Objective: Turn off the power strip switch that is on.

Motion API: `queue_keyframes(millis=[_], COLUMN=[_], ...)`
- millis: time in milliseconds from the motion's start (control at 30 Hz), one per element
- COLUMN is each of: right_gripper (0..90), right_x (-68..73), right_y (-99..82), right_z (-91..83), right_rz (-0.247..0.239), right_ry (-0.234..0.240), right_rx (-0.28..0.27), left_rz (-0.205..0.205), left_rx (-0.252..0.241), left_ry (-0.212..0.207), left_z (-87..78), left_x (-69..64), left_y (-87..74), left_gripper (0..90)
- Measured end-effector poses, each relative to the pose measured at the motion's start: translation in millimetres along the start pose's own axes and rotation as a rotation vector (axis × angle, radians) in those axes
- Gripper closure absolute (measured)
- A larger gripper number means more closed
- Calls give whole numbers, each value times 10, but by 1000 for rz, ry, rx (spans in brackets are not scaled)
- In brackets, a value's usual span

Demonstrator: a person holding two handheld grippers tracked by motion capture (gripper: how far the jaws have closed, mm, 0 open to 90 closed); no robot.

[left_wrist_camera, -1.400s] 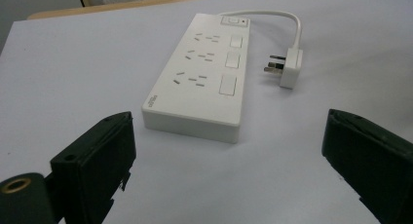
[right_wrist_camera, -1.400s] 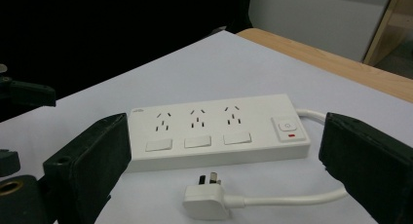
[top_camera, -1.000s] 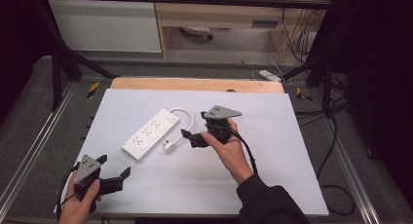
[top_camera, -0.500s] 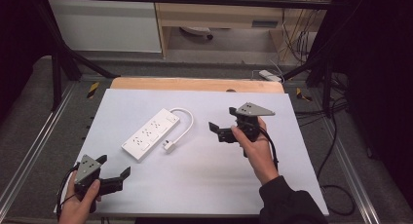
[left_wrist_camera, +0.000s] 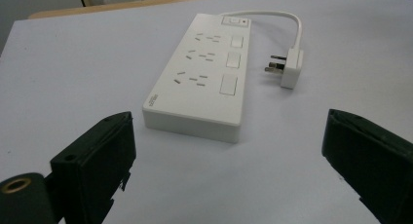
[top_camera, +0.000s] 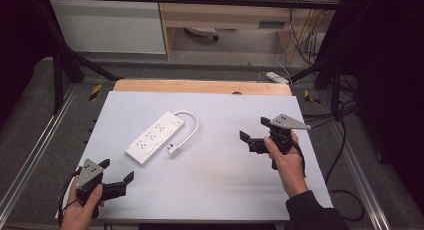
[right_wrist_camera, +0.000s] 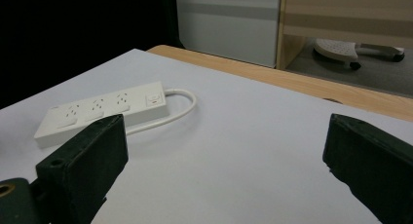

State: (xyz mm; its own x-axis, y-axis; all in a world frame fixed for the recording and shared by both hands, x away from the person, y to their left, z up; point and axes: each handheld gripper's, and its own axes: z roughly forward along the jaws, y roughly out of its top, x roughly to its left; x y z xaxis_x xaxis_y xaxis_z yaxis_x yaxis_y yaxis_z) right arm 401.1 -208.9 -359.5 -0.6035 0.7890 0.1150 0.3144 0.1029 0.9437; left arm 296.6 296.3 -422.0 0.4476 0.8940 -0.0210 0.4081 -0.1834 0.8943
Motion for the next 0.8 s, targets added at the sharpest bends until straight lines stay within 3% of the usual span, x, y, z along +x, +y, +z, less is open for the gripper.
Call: queue_keyframes(millis=[567, 800], right_gripper=[31, 24], right_x=[-339, -425], right_y=[-357, -527], right_z=[-490, -616], right_rz=[27, 10], right_ry=[-133, -196], right_rx=[-32, -54], left_rz=[-5, -6], left_rx=[-11, -19], left_ry=[-5, 0], left_z=[-3, -14], left_x=[-8, -3], left_y=[7, 11], left_gripper=[53, 53])
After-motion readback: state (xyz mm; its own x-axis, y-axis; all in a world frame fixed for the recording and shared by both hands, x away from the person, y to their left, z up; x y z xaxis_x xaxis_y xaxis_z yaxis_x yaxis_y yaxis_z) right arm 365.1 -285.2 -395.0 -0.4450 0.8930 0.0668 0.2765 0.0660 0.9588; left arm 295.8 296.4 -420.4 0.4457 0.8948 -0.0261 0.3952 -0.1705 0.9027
